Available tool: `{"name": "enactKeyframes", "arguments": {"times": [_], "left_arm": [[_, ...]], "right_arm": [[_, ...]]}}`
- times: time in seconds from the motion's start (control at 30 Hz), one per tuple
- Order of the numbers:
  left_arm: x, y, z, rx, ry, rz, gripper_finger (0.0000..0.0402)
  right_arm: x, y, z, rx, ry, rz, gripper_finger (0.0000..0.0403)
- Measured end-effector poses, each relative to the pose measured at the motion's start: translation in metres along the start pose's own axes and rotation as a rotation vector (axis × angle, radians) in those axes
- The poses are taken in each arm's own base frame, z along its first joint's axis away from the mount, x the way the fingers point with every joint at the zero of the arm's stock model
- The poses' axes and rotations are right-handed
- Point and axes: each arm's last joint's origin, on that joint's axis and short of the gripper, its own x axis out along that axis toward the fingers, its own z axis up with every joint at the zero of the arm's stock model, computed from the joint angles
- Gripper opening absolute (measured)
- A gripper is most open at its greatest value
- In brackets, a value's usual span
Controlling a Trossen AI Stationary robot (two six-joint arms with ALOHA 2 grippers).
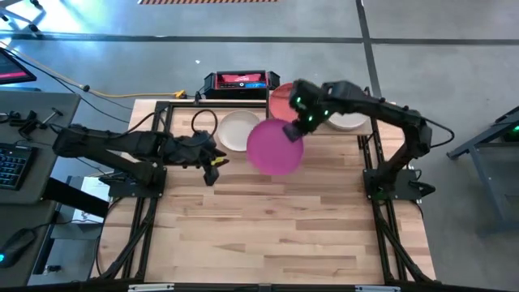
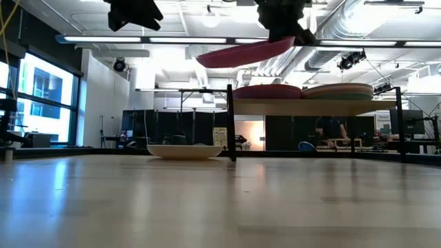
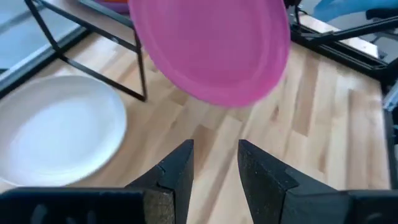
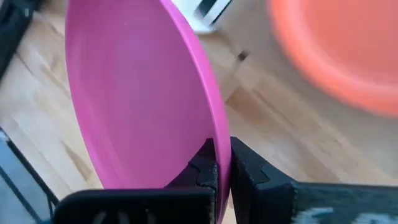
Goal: Place and stack plates onto a shelf
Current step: Stack the pink plate on top of the orange plate on the shelf
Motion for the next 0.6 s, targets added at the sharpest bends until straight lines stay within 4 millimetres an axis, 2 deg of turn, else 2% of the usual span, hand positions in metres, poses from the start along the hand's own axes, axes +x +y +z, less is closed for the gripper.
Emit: {"name": "enactKeyframes", "arguments": {"times": [0.4, 0.6], "left_arm": [[0.004, 0.020, -0.003, 0.078, 0.085, 0.105, 0.0111], [0.003, 0.022, -0.006, 0.090, 0.118, 0.121, 0.0111]], "right_arm": [[-0.034, -0.075, 0.032, 0.160, -0.078, 0.074, 0.0000], [-0.044, -0.109, 0.043, 0.228, -0.117, 0.111, 0.0000]]}}
